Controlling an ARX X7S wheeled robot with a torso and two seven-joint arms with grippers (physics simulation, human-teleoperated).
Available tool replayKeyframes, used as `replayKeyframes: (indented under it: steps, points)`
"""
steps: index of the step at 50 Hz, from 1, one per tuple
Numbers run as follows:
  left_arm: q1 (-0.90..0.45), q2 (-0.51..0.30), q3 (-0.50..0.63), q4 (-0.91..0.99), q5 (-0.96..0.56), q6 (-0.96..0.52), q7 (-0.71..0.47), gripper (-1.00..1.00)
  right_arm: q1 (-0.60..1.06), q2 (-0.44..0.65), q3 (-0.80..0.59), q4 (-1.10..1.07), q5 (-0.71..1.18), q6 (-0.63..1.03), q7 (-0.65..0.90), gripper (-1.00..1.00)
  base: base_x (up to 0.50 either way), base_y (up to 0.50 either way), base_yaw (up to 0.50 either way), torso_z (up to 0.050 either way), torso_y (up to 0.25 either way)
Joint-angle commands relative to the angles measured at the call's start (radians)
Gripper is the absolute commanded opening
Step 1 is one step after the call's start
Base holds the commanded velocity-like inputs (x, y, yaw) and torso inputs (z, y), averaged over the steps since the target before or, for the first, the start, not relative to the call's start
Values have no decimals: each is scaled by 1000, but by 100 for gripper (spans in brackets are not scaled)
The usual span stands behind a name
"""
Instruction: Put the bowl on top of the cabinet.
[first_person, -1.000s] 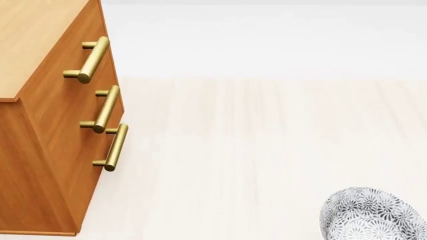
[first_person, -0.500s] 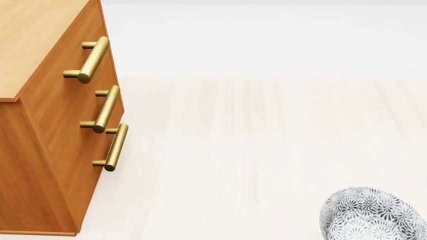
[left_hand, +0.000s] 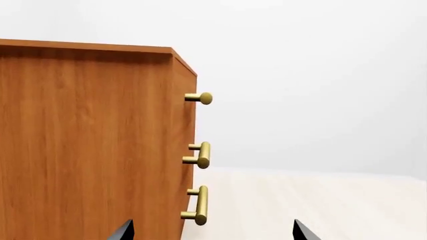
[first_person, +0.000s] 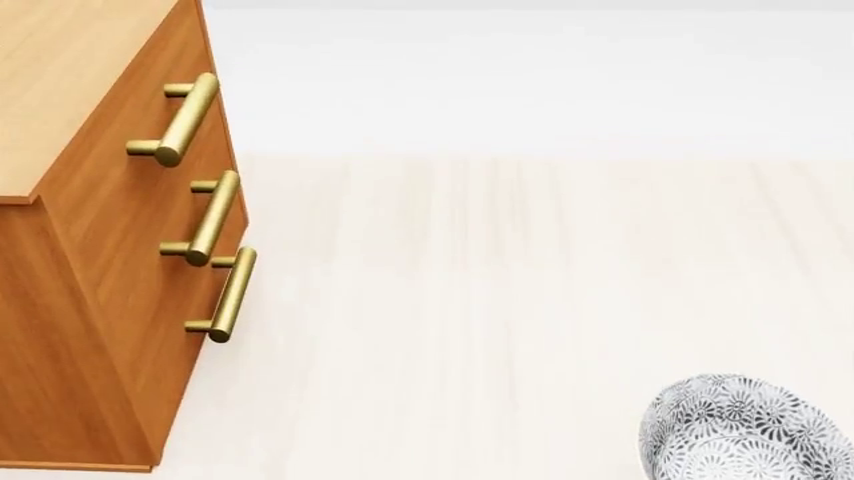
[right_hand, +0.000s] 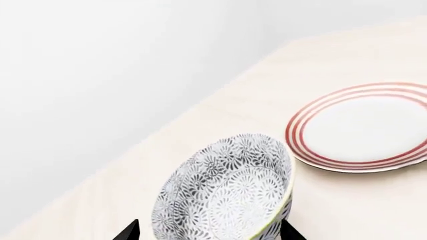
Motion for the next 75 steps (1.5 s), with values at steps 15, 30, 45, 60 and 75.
replayKeyframes:
  steps: [15,30,45,60,75]
  points:
    - [-2,-9,9,-2,-6,9,-14,100,12,8,39,39,137,-3,14,100,0,0,0,0,0]
    - [-9,-12,15,-8,-13,5,-17,100,32,32,46,56,183,17,22,100,0,0,0,0,0]
    - [-25,-12,26,-26,-17,-2,-17,100,129,64,37,150,224,74,27,100,0,0,0,0,0]
    - [-19,-19,26,-19,-18,6,-24,100,198,64,64,249,277,97,44,100,0,0,0,0,0]
    - [-26,-20,35,-27,-18,4,-28,100,244,66,53,311,293,120,53,100,0,0,0,0,0]
